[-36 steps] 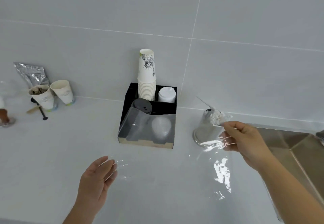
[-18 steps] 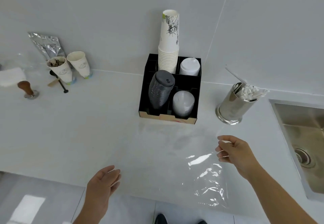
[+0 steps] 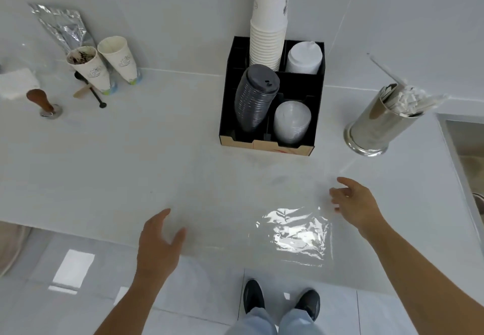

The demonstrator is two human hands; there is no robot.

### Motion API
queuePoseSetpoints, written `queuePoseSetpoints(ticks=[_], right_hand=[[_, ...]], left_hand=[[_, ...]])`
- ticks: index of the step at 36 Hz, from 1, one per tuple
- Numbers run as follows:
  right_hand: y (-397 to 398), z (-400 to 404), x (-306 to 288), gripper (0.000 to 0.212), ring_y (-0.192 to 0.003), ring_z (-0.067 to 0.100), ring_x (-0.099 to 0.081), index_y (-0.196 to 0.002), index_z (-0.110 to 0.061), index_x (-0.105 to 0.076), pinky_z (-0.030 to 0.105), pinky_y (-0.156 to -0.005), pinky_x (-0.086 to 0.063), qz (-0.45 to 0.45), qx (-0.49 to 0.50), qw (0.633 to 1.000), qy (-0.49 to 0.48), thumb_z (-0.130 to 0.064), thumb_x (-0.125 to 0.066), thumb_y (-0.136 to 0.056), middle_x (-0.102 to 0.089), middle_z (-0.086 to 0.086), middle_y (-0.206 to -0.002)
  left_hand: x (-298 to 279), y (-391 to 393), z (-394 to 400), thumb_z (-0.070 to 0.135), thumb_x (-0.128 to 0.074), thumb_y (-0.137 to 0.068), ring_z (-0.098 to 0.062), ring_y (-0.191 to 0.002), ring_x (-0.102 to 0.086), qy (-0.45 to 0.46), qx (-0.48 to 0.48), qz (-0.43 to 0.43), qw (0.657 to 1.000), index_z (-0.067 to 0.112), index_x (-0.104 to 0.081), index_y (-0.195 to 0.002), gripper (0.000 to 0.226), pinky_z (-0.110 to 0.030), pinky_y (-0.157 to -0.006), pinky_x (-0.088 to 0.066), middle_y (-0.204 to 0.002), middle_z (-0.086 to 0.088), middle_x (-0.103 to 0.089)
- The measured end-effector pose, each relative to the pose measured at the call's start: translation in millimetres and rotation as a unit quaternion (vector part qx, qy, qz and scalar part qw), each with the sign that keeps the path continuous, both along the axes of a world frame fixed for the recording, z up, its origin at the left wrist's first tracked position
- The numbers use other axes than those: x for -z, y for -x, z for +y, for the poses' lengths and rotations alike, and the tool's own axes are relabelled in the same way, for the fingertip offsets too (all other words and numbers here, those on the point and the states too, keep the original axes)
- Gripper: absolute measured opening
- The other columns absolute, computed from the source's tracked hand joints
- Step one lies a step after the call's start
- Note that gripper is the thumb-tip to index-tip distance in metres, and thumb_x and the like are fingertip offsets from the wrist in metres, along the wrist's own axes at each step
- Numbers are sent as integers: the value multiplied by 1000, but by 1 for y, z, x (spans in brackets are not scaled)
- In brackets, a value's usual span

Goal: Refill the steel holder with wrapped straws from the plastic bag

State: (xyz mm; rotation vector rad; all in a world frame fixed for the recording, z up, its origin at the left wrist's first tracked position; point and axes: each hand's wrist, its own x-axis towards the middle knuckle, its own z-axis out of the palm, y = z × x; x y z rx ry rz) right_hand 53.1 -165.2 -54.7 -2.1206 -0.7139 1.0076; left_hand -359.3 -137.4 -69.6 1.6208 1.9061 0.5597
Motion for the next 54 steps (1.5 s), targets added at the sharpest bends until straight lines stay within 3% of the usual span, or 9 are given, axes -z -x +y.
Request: queuePoseSetpoints(ticks=[4, 12, 20, 26, 31, 37, 46, 50, 54], right_hand=[[10, -8, 6, 49, -103, 20, -58, -139, -16, -49, 32, -89, -45, -109, -38, 993, 29, -25, -61, -92, -63, 5, -125], [58, -28, 23, 52, -145, 26, -24, -145, -8, -41, 38, -115, -25, -249, -188, 950, 16, -21, -53, -97, -29, 9, -158], [83, -50, 49, 55, -149, 28, -13, -152, -10, -26, 40, -120, -5, -340, -325, 882, 40, -34, -31, -103, -18, 9, -161], [71, -61, 50, 64, -143, 29, -30, -148, -8, -35, 50, -117, -21, -364, -338, 866, 59, -45, -22, -97, -34, 10, -155], [59, -68, 48, 71, -143, 27, -32, -149, -8, -33, 45, -117, -16, -369, -336, 863, 78, -53, -12, -98, -32, 9, -156], [57, -67, 47, 70, -145, 25, -28, -151, -9, -29, 46, -118, -18, -365, -346, 860, 93, -50, -19, -96, -28, 8, -158], [51, -67, 49, 74, -150, 17, -3, -155, -17, -7, 33, -119, 6, -365, -370, 848, 107, -58, -5, -93, -4, 0, -163], [50, -63, 43, 68, -150, 18, 0, -155, -15, -4, 32, -118, 5, -341, -379, 853, 111, -51, -20, -100, -1, 1, -164], [52, -51, 26, 62, -149, 18, -12, -153, -13, -16, 30, -117, -15, -289, -383, 867, 134, -38, -37, -100, -7, 0, -164]], left_hand=[[1, -17, 11, 21, -66, -89, -28, -136, -40, -26, 124, 43, 991, 12, -51, -136, 50, -38, -111, -29, -145, -12, -48], [21, -69, 54, 39, -38, -100, -21, -150, -7, 2, 361, 163, 918, 26, -25, -151, 54, -36, -120, -6, -164, -2, -11], [51, -78, 64, 58, -12, -95, -20, -150, 10, 9, 379, 256, 890, 36, 3, -152, 63, -42, -118, 10, -164, 2, 8], [56, -74, 67, 63, -10, -94, -20, -150, 5, -8, 377, 258, 890, 38, 2, -152, 64, -44, -120, 6, -165, 3, 3], [58, -68, 71, 66, -10, -93, -19, -150, 2, -15, 379, 259, 888, 41, 4, -151, 65, -45, -119, 4, -165, 5, 1], [51, -70, 73, 66, -14, -92, -17, -150, 5, -2, 380, 258, 888, 40, 2, -151, 66, -44, -120, 5, -164, 6, 4], [26, -83, 80, 60, -35, -93, -18, -150, 4, 66, 385, 228, 892, 34, -11, -153, 69, -39, -121, -4, -165, 4, 3], [20, -89, 86, 59, -41, -92, -20, -150, -1, 93, 383, 236, 888, 33, -12, -151, 71, -40, -117, -18, -165, 4, 0], [12, -96, 85, 51, -50, -90, -20, -147, -17, 102, 367, 226, 897, 31, -17, -147, 69, -42, -108, -35, -161, 2, -15]])
